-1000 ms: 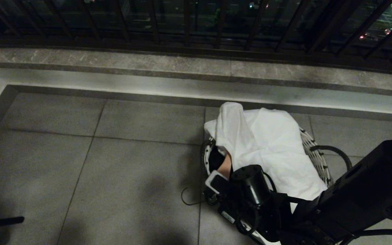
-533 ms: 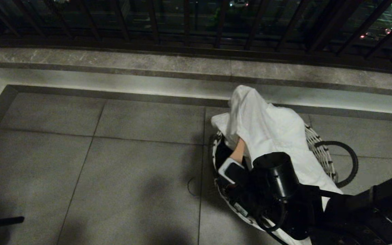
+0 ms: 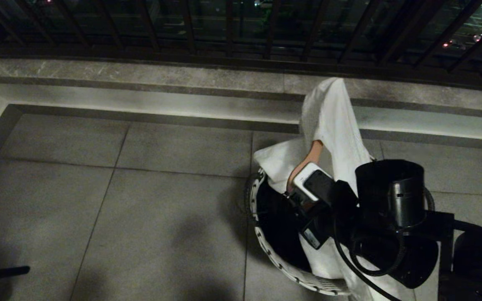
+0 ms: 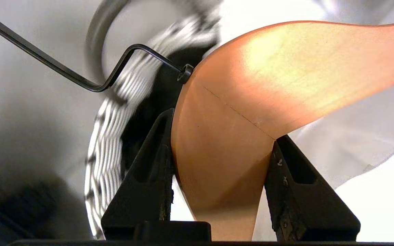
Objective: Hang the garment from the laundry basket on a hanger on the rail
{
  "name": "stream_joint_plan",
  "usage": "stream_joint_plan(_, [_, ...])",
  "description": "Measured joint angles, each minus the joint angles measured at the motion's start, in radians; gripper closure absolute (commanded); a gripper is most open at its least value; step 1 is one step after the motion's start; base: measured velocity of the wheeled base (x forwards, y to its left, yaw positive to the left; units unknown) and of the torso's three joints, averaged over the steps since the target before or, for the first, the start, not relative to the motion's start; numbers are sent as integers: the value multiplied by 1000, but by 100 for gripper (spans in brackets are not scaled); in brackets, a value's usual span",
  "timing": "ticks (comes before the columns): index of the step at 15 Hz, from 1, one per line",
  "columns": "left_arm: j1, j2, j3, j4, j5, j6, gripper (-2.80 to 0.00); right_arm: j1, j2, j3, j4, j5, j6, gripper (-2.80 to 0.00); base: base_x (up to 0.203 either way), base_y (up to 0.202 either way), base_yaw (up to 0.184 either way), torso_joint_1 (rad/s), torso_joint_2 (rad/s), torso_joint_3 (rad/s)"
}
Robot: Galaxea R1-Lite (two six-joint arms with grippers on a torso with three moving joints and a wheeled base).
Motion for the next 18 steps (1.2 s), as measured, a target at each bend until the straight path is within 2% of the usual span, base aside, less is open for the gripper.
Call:
stream_joint_plan(6, [0,0,0,0,-1,0,0,-24,-262,-171,239,5,168,0,0,0,0,0,0,0])
stream_joint_plan(8, [1,0,0,0,-1,0,0,-36,-332,-267,355,13,255,0,0,0,0,0,0,0])
stream_joint_plan(10, [0,0,0,0,-1,0,0,-41,-401,-354,509,55,350,0,0,0,0,0,0,0])
stream_joint_plan(12, [0,0,0,0,-1,0,0,-42,-452,-406,581,81,374,0,0,0,0,0,0,0])
stream_joint_plan(15, [0,0,0,0,0,0,0,-42,-526,-502,687,172,391,0,0,0,0,0,0,0])
stream_joint_plan(17, [0,0,0,0,-1,1,0,-41,-569,-594,786,271,460,0,0,0,0,0,0,0])
stream_joint_plan(18, [0,0,0,0,-1,1,0,-41,-592,-630,823,346,513,0,0,0,0,0,0,0])
